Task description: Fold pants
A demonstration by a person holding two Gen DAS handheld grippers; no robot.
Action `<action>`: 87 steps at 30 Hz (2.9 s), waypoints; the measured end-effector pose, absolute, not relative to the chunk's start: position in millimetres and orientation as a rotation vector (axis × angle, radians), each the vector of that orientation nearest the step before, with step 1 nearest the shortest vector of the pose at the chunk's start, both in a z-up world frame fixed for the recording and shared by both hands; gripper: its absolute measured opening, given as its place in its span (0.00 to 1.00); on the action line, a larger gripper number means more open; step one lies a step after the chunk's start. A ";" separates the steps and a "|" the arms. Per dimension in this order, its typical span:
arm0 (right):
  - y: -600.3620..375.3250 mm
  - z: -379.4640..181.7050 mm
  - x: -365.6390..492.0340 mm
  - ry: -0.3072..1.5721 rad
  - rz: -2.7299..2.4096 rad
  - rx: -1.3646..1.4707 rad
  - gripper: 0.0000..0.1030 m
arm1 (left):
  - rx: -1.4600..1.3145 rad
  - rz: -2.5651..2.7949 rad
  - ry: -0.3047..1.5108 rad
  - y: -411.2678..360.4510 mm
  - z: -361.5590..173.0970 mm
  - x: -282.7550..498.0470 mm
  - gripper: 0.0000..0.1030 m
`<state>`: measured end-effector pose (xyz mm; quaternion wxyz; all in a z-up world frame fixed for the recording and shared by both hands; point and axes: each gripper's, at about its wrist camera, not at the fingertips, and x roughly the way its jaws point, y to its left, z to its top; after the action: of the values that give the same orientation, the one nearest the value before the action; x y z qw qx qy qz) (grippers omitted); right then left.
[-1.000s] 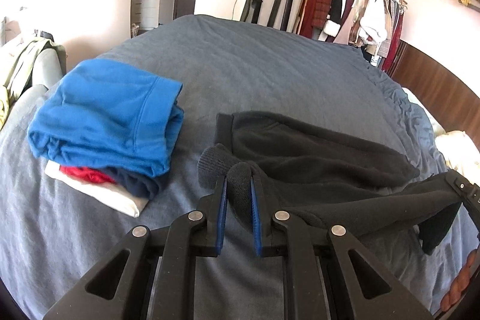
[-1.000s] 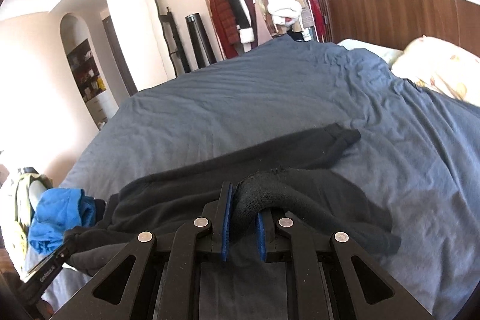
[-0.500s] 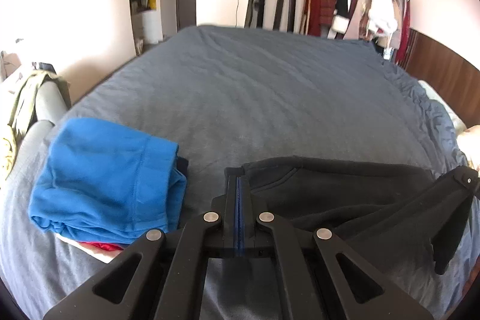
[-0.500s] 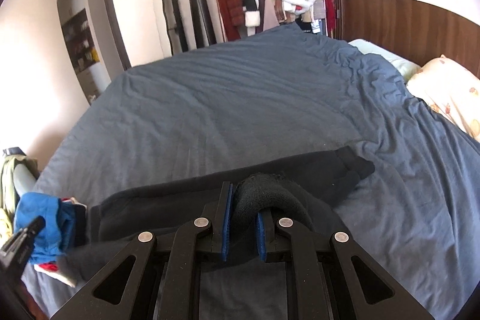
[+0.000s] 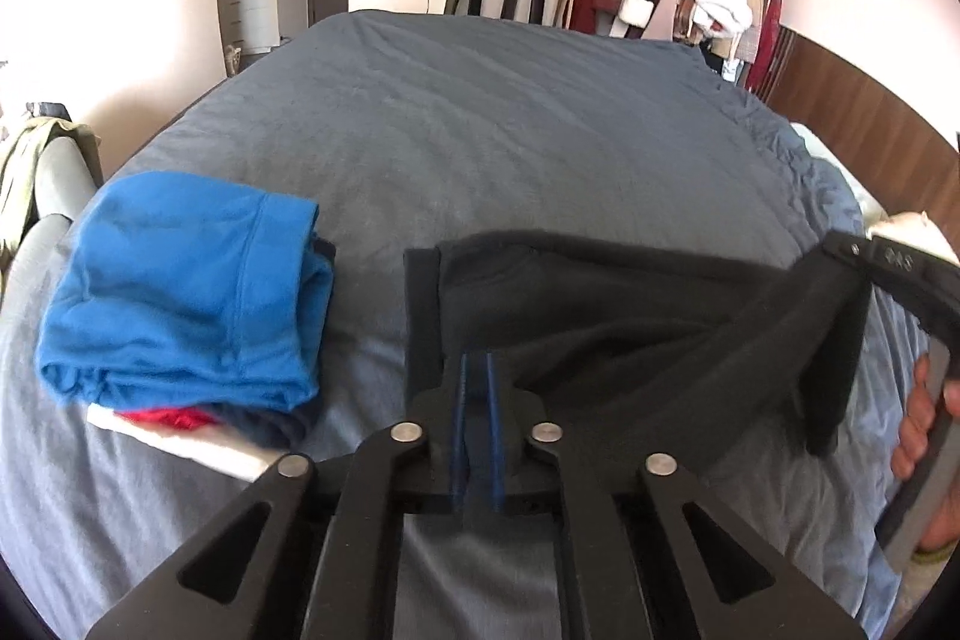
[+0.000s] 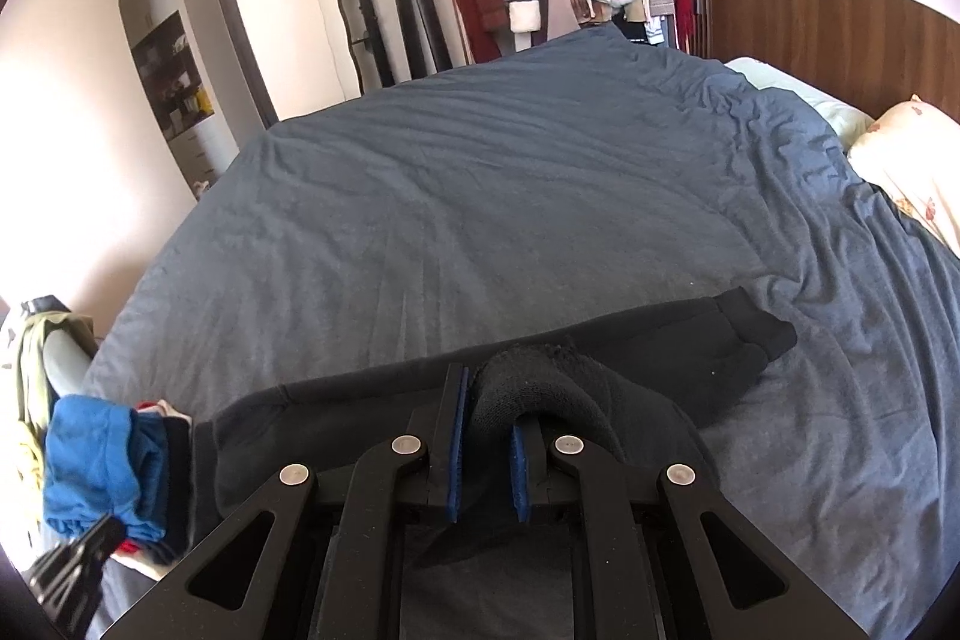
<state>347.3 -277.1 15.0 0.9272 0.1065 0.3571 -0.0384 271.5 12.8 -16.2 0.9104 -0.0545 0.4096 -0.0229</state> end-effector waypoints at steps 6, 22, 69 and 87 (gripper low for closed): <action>-278.7 14.2 343.3 0.729 -0.078 0.222 0.13 | -0.218 -0.010 0.881 20.1 -21.3 245.4 0.24; -271.8 14.3 317.4 0.693 -0.061 0.132 0.13 | -0.833 0.039 0.965 35.4 -74.4 221.3 0.52; -262.1 17.6 374.3 0.792 -0.107 0.026 0.13 | -0.695 0.084 0.990 41.9 -46.7 360.5 0.14; -261.4 -36.8 480.6 0.998 -0.129 -0.004 0.13 | -0.645 0.151 1.134 38.3 -83.7 447.6 0.21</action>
<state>480.6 -261.4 -36.8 0.8760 -0.0020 0.4783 -0.0620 447.6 38.3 -83.7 0.7920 -0.2999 0.5272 0.0700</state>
